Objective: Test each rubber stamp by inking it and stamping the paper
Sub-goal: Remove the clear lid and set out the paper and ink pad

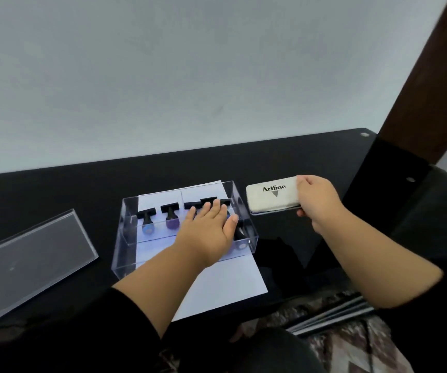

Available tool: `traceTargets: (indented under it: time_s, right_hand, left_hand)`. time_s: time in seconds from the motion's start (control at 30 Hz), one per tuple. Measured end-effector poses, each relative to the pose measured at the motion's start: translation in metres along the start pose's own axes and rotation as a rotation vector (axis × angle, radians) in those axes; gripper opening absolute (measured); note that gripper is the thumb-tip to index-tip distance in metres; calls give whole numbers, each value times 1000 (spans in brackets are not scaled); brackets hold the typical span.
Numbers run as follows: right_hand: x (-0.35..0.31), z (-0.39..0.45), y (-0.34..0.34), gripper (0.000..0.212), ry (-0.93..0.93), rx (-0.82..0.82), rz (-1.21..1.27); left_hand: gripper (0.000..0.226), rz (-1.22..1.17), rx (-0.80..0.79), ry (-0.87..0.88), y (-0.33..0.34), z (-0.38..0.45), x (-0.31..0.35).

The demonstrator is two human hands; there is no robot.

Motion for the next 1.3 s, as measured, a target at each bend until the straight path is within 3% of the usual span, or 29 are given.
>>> traceTargets:
  time_s: [0.2,0.67,0.87,1.07,1.3]
  right_hand:
    - [38,1,-9,28,27,44,4]
    - [76,-5,1,35,114,-43,-31]
    - [69,-1,-4,35,104,-127,-527]
    - [62,8,5,12,220,-251,-963]
    - [56,7,5,6,184,-276,-1023]
  left_hand:
    - [53,14,52,16,7,8,2]
    - [52,44,128,15,13,6,2]
    - [52,44,127,23,12,7,2]
    - [52,41,123,21,13,6,2]
    - [52,30,127,26,14,6,1]
Point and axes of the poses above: each hand's wrist, its own z-axis towards the middle knuckle, its own y-axis out of the palm, x = y × z, the point moved 3 cm from there along z, towards the middle knuckle, and after that the axes turned 11 degrees about -x, right-handed, at the moved point
